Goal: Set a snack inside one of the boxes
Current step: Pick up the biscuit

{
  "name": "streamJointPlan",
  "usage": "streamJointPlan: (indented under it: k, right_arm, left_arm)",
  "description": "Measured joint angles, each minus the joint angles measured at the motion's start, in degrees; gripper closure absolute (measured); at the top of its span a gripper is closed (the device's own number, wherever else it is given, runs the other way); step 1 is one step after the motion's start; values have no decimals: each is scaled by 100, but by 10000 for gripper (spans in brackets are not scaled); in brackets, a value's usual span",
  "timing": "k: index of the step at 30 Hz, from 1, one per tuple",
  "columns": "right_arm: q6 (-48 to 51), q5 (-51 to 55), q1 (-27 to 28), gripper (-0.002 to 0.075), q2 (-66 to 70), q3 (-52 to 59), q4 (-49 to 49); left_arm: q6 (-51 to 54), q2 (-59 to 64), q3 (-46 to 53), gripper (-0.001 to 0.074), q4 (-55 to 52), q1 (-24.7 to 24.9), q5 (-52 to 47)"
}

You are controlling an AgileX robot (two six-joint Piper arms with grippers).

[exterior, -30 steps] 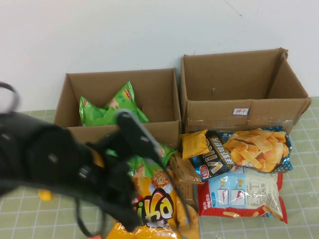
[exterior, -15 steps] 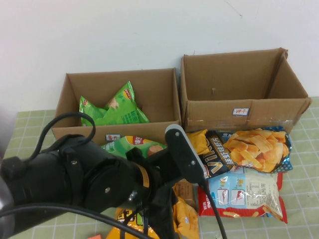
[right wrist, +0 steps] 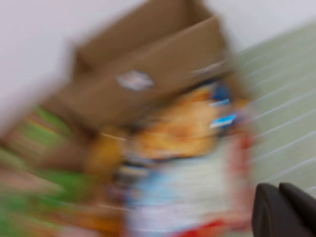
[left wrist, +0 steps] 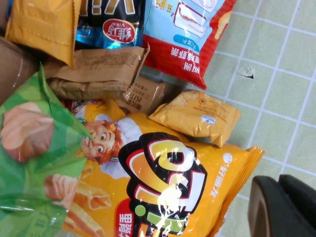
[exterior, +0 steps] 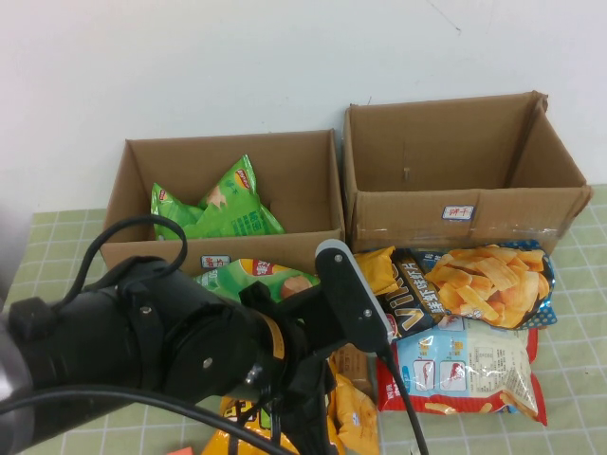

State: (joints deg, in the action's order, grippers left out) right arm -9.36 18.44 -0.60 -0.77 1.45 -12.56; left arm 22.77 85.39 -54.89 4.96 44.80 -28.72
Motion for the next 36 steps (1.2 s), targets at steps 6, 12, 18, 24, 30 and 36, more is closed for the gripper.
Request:
streamJointPlan:
  k: [6, 12, 18, 24, 30, 36]
  right_arm:
    - [-737, -112, 0, 728, 0, 14, -3127]
    - [-212, -285, 0, 728, 0, 14, -3454]
    - [1366, 10, 0, 728, 0, -117, -3458]
    - [2982, 703, 0, 728, 903, -1364, -3115]
    - [4460, 1867, 0, 728, 2790, -2770, -2578]
    - [5778, 3175, 0, 728, 4554, -4192, -2405]
  left_arm:
    - [-26, 0, 0, 735, 0, 0, -14]
    - [-540, 0, 27, 735, -342, 0, 261]
    - [-1267, -637, 983, 735, -665, 0, 906]
    - [-1939, -1798, 2003, 735, -727, 0, 1284]
    - [-2198, -2925, 2186, 735, -751, 0, 1275]
    - [-2928, -3928, 2245, 735, -1390, 0, 671]
